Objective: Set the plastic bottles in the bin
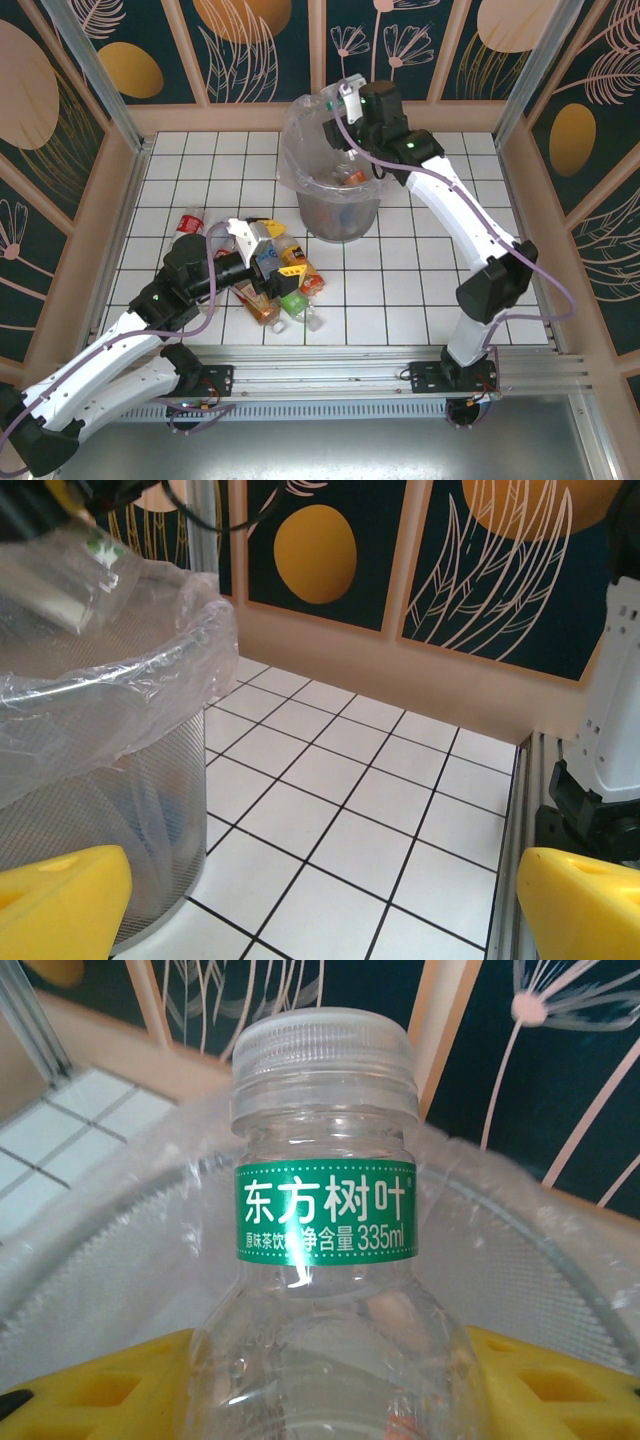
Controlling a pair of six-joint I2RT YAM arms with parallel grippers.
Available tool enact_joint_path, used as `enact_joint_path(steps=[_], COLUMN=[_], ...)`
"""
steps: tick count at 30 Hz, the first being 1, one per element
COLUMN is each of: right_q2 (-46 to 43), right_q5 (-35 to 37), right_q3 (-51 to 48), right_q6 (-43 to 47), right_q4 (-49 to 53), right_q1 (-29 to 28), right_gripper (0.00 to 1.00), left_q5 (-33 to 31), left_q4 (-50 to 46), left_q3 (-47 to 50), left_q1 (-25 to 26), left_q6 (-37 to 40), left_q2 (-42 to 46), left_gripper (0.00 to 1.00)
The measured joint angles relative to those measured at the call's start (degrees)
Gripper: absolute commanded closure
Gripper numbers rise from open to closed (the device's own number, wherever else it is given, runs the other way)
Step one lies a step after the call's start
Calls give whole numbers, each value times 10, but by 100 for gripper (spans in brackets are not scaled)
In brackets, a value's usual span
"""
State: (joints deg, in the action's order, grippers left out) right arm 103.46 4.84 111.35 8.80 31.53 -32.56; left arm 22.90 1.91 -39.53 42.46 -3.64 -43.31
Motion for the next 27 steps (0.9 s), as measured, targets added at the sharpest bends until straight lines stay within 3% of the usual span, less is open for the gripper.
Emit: enact_joint_path(steps=[9,27], right_q2=[93,89], right_q5=[-2,-3], right_q3=[80,81], right_q6=[17,8], right_q4=[105,118], right_q1=[5,2], right_gripper=[34,20], left_q5=[1,0], left_q4=[0,-5], left_q3=[0,0], left_q1=[0,0], left_q6=[0,4], left_q2=[-8,-6], left_gripper=[2,2])
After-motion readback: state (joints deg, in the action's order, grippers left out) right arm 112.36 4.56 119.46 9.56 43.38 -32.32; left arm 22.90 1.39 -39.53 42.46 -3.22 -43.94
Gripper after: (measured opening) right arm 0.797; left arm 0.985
